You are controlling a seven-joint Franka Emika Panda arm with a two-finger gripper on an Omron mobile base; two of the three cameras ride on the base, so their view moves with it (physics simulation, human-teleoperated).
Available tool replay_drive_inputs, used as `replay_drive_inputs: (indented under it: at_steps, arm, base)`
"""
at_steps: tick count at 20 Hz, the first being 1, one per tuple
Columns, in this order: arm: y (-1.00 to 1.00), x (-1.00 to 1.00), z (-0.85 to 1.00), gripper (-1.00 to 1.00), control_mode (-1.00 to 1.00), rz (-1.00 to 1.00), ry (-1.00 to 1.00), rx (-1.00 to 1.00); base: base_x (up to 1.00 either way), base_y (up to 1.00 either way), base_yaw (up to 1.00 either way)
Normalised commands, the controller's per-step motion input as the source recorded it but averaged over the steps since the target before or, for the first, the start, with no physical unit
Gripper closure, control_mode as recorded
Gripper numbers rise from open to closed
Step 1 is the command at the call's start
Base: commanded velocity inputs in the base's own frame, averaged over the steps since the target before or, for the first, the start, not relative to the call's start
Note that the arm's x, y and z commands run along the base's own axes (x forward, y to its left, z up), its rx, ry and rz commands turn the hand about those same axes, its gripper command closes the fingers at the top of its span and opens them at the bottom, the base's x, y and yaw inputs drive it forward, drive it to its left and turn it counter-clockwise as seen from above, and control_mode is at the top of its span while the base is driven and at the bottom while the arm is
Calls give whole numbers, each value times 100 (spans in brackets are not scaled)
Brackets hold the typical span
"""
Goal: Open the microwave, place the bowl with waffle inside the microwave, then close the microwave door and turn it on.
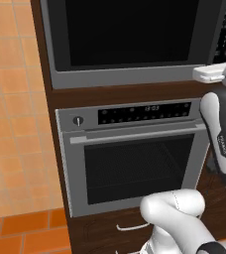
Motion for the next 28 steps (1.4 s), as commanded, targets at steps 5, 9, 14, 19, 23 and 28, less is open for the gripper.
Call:
replay_drive_inputs:
  at_steps: [5,9,14,19,23,28]
  arm:
    - [-41,7,0,-100,-100,0,-4,0]
    - [-29,18,0,-100,-100,0,-7,0]
    - [-13,21,0,-100,-100,0,-1,0]
    - [-11,8,0,-100,-100,0,0,0]
    - [0,3,7,-100,-100,0,0,0]
    - [3,21,11,-100,-100,0,0,0]
  base:
    - [0,0,0]
    - [0,0,0]
    - [0,0,0]
    - [0,0,0]
    - [0,0,0]
    - [0,0,0]
